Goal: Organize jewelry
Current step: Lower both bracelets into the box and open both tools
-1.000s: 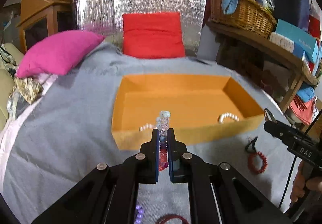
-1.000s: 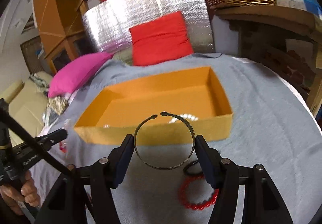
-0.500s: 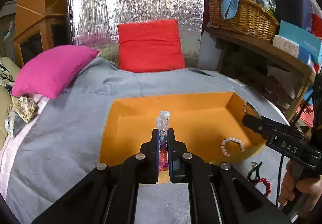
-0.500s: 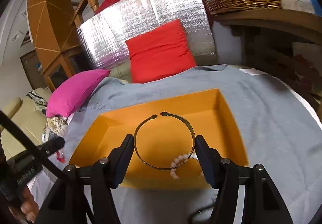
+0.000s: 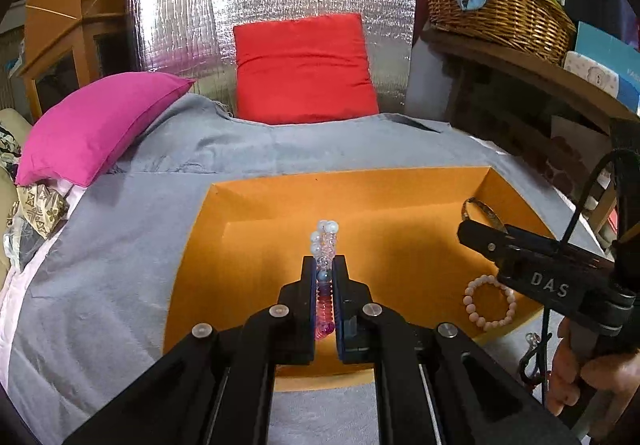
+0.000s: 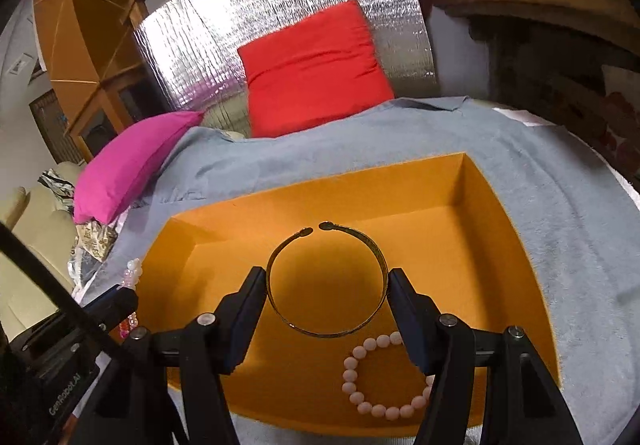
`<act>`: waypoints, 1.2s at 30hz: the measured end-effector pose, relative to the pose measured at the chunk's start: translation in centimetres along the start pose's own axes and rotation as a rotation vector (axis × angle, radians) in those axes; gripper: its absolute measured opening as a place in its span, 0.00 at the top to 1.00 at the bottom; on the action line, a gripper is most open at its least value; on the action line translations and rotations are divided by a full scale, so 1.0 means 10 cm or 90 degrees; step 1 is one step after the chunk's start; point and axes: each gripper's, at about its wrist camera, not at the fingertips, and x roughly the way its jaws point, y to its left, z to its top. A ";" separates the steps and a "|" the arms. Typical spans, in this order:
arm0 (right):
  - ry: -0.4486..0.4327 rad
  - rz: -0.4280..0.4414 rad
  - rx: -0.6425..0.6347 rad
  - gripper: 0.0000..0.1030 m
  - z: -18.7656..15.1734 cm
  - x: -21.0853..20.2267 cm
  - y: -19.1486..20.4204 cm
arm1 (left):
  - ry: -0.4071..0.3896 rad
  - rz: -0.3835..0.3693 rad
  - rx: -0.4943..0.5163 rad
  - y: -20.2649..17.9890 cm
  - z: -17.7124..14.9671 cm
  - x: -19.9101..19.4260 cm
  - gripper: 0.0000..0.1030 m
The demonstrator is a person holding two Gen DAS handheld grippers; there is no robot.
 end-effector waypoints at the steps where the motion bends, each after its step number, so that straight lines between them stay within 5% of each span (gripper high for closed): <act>1: 0.003 -0.002 -0.001 0.37 0.00 0.02 0.00 | 0.002 -0.001 0.001 -0.02 0.00 0.02 0.93; 29: 0.061 -0.040 0.049 0.36 -0.01 0.36 -0.24 | 0.066 0.006 0.042 -0.26 -0.14 0.34 0.92; 33: 0.051 -0.029 0.054 0.36 0.00 0.33 -0.26 | 0.061 0.018 0.057 -0.30 -0.14 0.29 0.69; 36: 0.036 -0.029 0.057 0.36 0.02 0.26 -0.28 | 0.052 0.025 0.062 -0.31 -0.13 0.21 0.64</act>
